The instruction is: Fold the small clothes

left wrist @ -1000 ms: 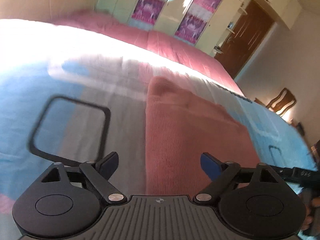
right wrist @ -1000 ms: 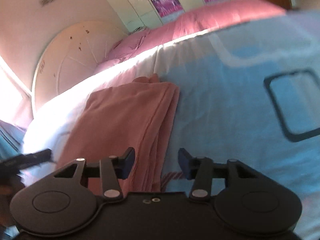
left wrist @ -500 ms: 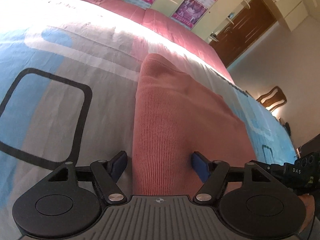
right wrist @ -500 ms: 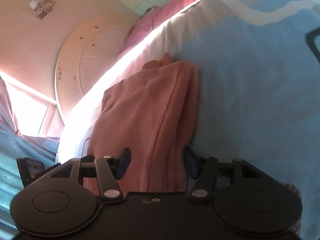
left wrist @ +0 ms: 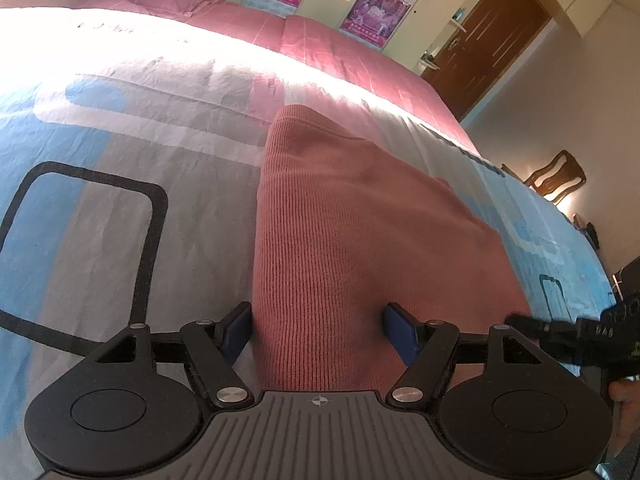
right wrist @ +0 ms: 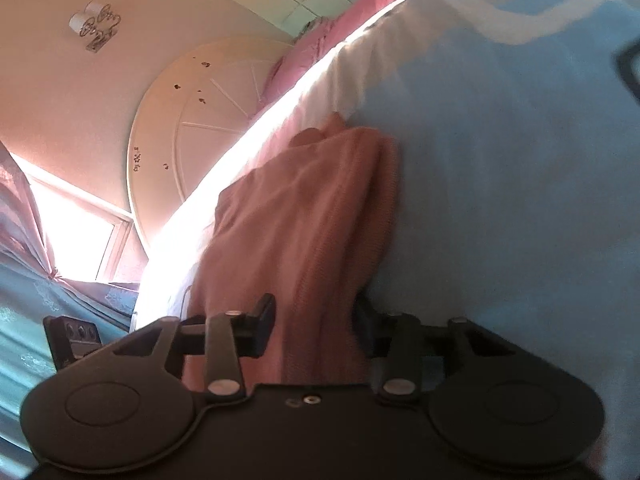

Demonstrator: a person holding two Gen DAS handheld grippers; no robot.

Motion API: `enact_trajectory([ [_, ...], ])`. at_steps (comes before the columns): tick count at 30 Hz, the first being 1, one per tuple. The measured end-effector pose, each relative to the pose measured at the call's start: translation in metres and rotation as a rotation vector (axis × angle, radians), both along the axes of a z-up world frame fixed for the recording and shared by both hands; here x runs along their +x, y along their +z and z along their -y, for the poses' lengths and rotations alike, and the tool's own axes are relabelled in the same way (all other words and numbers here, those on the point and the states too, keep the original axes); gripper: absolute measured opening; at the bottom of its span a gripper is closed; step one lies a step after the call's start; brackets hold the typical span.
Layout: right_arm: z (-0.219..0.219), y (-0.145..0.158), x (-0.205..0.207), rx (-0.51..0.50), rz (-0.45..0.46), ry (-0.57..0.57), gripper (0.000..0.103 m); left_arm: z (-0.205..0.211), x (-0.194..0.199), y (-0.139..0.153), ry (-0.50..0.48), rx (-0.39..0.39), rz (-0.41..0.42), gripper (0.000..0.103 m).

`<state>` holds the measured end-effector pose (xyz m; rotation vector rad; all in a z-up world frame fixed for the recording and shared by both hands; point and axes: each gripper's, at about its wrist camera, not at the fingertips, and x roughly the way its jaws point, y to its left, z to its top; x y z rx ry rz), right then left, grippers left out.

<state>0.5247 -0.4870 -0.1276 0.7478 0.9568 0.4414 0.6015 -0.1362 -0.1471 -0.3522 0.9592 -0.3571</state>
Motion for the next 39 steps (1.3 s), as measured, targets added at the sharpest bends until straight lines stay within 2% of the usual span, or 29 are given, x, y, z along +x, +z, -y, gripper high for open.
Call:
enact_trajectory([
  [2, 0.008, -0.002, -0.009, 0.005, -0.005, -0.008, 0.03, -0.001, -0.001, -0.002, 0.0, -0.005, 0.004, 0.071],
  [5, -0.001, -0.003, -0.003, -0.012, -0.002, -0.011, 0.029, 0.0, -0.001, -0.001, 0.004, -0.002, 0.004, 0.071],
  [8, -0.025, 0.008, 0.005, -0.152, 0.05, -0.001, 0.024, 0.003, -0.001, 0.001, 0.006, 0.017, 0.005, 0.071],
  [11, -0.054, 0.025, -0.001, -0.37, 0.118, 0.009, 0.022, 0.015, -0.003, 0.008, -0.012, 0.07, 0.039, 0.051],
  [12, -0.065, 0.03, -0.005, -0.445, 0.144, 0.019, 0.021, 0.02, -0.004, 0.012, -0.029, 0.101, 0.056, 0.04],
  [13, -0.076, 0.035, -0.009, -0.514, 0.17, 0.028, 0.021, 0.026, -0.005, 0.018, -0.048, 0.142, 0.081, 0.033],
  [16, -0.098, 0.049, -0.013, -0.632, 0.216, 0.033, 0.02, 0.033, -0.014, 0.034, -0.071, 0.184, 0.152, 0.029],
  [22, -0.124, 0.092, -0.023, -0.709, 0.321, 0.061, 0.02, 0.017, -0.032, 0.07, -0.106, 0.171, 0.268, 0.028],
  [28, -0.182, 0.123, -0.02, -0.734, 0.398, 0.062, 0.02, -0.057, -0.038, 0.094, -0.069, 0.143, 0.298, 0.028],
  [33, -0.249, 0.119, -0.017, -0.732, 0.414, 0.109, 0.02, -0.136, -0.05, 0.095, -0.021, 0.174, 0.281, 0.028],
  [39, -0.322, 0.099, -0.004, -0.674, 0.381, 0.171, 0.02, -0.226, -0.056, 0.075, 0.039, 0.183, 0.221, 0.028],
])
